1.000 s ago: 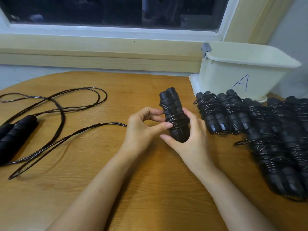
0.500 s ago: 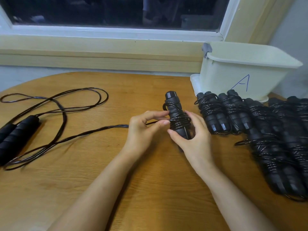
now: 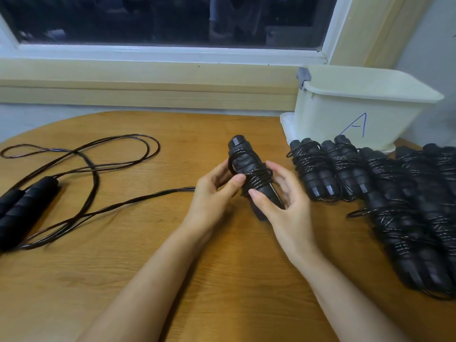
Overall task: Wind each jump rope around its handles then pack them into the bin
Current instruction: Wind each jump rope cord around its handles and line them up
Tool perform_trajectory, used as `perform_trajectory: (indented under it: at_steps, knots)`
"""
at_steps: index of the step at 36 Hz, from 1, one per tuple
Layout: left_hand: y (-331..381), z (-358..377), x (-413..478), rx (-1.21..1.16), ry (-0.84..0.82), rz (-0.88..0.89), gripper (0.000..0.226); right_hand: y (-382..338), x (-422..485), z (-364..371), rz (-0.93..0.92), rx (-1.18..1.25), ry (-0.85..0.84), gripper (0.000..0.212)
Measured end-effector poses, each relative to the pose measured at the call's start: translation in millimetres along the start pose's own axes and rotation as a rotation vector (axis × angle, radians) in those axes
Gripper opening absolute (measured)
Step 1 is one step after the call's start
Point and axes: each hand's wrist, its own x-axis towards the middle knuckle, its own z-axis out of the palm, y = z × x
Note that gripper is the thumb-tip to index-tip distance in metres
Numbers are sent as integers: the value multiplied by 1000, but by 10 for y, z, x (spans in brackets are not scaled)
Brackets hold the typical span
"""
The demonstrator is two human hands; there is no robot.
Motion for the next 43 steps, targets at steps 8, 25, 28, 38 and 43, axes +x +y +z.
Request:
perform_trajectory:
  at_steps: [8,25,28,38,43]
  knots:
    - [54,-2,-19,6,27,23,30,59,-6,22,-49,-42,-56,48]
    - [42,15,-29,165,-16,46,46,102,20,-45,-345,-694,-58,77]
    - [42,21,-30,221,-62,55,44,96,30,-67,-374,-717,-34,71]
    - [89,10,-34,347,-136,87,54,97,84,-94,-395,-633,64,66]
    - [141,-11,-36,332,-47,98,63,100,86,-91,-345,-470,35,67]
